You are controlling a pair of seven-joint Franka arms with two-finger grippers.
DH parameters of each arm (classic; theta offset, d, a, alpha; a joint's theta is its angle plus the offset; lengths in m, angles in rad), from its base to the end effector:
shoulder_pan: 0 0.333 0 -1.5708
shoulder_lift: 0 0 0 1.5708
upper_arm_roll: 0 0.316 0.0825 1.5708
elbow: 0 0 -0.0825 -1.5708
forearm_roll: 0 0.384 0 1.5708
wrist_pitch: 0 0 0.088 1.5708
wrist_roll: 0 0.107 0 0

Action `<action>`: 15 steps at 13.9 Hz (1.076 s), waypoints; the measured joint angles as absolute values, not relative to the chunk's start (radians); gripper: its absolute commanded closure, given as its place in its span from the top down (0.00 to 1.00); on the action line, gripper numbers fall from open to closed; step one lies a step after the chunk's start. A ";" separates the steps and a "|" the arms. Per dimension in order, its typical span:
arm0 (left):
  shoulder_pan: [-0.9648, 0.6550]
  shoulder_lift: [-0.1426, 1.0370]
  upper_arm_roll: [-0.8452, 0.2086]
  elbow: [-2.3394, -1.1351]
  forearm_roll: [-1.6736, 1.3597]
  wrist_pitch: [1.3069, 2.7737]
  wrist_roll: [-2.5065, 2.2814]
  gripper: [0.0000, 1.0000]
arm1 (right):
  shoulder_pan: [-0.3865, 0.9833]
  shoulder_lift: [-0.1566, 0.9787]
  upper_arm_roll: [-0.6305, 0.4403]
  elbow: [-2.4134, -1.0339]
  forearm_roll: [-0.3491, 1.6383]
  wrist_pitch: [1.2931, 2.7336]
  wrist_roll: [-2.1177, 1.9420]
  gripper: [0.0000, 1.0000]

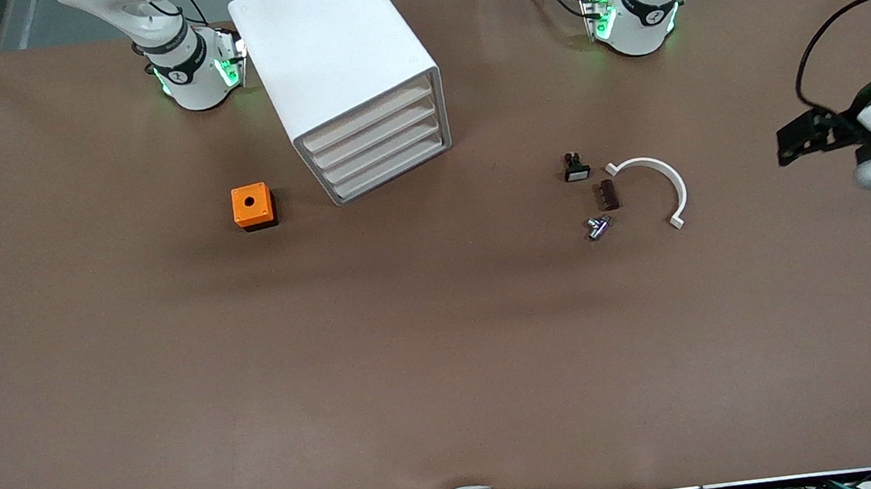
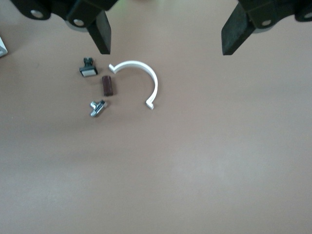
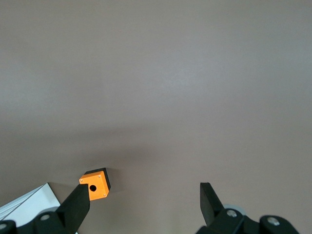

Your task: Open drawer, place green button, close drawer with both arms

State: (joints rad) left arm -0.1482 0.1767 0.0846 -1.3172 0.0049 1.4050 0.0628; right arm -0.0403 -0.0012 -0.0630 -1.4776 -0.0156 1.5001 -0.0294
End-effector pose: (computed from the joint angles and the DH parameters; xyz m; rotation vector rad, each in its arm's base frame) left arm 0.5898 -0.0421 0.6273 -3.1125 0.1971 0.1377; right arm 0.5440 -0.0582 0.6626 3.1222 -0.1174 0.0353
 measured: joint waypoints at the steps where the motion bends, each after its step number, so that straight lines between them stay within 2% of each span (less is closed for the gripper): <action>1: -0.128 0.152 0.068 -1.317 0.005 1.377 0.036 1.00 | -0.040 -0.001 -0.059 -1.478 -0.016 1.500 -0.029 1.00; 5: -0.111 0.070 0.003 -1.322 0.005 1.310 -0.071 1.00 | -0.040 -0.001 -0.055 -1.477 -0.016 1.502 -0.029 1.00; 10: -0.077 -0.014 -0.006 -1.394 0.005 1.307 -0.072 1.00 | -0.043 -0.001 -0.055 -1.466 -0.016 1.506 -0.029 1.00; 15: -0.077 -0.048 -0.010 -1.470 -0.008 1.434 -0.071 1.00 | -0.044 0.000 -0.055 -1.465 -0.016 1.504 -0.029 1.00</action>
